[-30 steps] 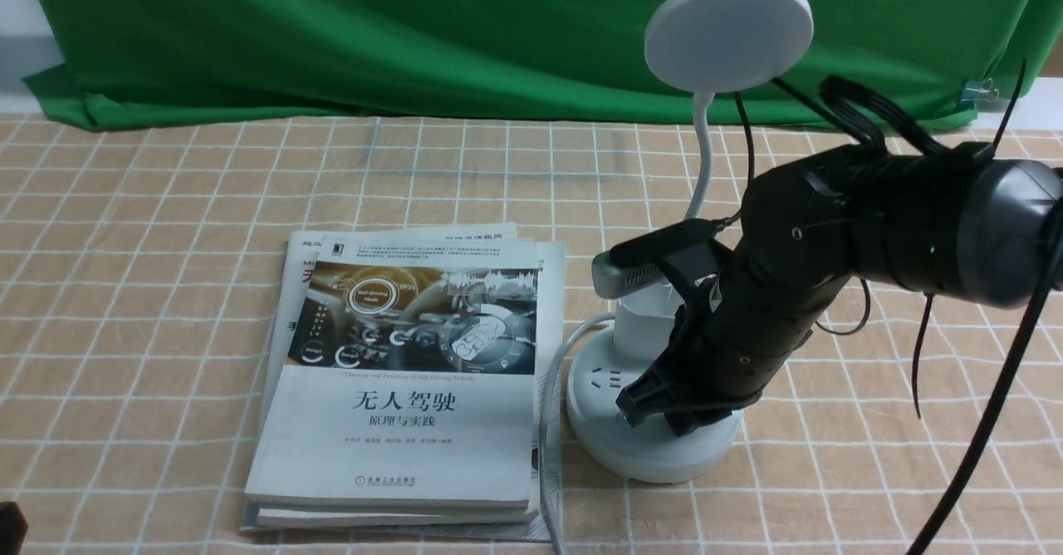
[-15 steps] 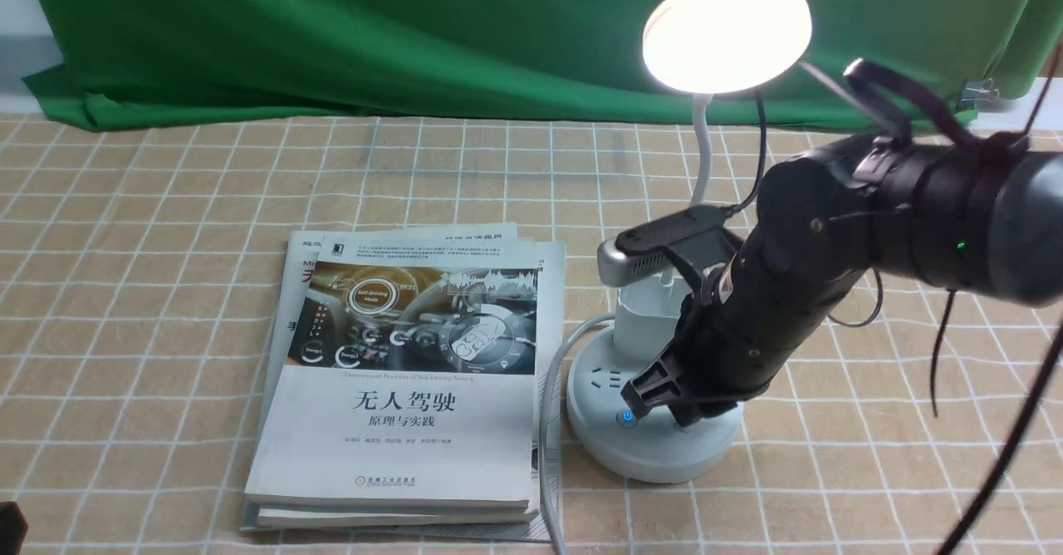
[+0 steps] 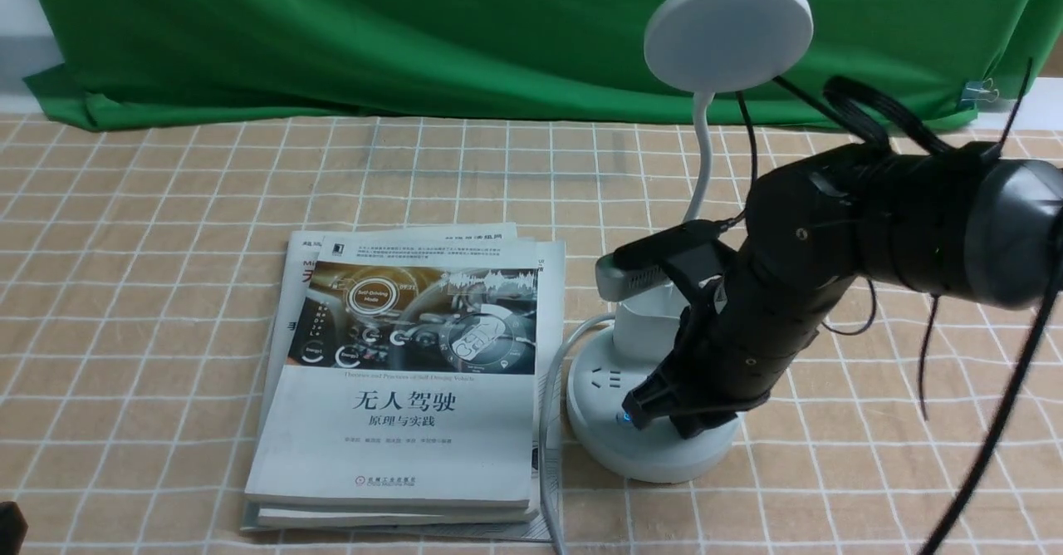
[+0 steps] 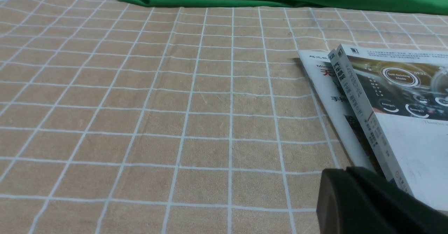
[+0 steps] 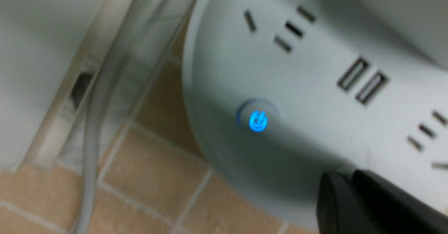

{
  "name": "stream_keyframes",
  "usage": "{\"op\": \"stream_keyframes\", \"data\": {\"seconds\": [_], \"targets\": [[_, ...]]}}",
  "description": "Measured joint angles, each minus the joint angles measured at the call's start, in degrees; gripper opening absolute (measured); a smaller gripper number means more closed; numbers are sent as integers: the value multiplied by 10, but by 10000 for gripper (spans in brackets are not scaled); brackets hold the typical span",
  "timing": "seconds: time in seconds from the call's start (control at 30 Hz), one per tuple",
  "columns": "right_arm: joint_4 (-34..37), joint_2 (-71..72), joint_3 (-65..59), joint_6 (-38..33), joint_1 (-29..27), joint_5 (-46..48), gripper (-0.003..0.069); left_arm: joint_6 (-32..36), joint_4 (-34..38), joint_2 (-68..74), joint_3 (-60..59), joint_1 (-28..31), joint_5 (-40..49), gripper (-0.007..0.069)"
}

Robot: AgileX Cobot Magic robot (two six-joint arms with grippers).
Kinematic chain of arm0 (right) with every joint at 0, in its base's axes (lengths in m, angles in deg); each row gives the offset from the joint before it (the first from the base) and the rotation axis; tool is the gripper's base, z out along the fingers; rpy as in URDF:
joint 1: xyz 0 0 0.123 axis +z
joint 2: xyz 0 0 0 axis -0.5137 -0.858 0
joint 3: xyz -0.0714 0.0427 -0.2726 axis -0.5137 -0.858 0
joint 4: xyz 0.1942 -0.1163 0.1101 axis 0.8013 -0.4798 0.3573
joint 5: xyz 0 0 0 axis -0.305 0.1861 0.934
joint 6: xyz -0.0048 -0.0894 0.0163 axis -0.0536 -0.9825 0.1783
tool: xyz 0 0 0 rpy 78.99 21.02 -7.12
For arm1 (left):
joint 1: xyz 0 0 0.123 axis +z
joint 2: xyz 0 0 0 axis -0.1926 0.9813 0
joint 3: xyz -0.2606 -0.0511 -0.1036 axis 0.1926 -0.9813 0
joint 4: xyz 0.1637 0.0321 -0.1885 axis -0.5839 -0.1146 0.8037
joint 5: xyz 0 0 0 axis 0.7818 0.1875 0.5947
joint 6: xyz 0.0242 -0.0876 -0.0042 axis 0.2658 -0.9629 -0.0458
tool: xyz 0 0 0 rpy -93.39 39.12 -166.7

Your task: Turn off the desk lamp on the light coffee tablecloth by hand.

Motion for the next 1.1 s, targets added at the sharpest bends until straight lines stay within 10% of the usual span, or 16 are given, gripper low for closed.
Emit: {"op": "stream_keyframes", "data": {"seconds": [1.1], "targets": [[2, 549, -326, 23, -6, -128, 60, 0, 0, 0, 0, 0, 0, 4]]}}
